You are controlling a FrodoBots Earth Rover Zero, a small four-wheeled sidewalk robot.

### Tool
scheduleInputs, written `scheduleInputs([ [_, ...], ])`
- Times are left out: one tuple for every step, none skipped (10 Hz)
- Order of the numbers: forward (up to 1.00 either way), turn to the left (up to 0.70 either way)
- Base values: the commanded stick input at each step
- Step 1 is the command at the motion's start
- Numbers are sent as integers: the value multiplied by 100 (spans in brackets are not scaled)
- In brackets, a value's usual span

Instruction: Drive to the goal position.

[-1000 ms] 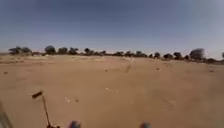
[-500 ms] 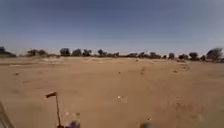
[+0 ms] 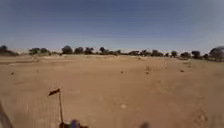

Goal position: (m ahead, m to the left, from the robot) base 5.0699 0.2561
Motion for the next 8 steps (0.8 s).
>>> scheduleInputs([
  [70, 0],
  [70, 0],
  [70, 0],
  [70, 0],
  [70, 0],
  [70, 0],
  [70, 0],
  [70, 0],
])
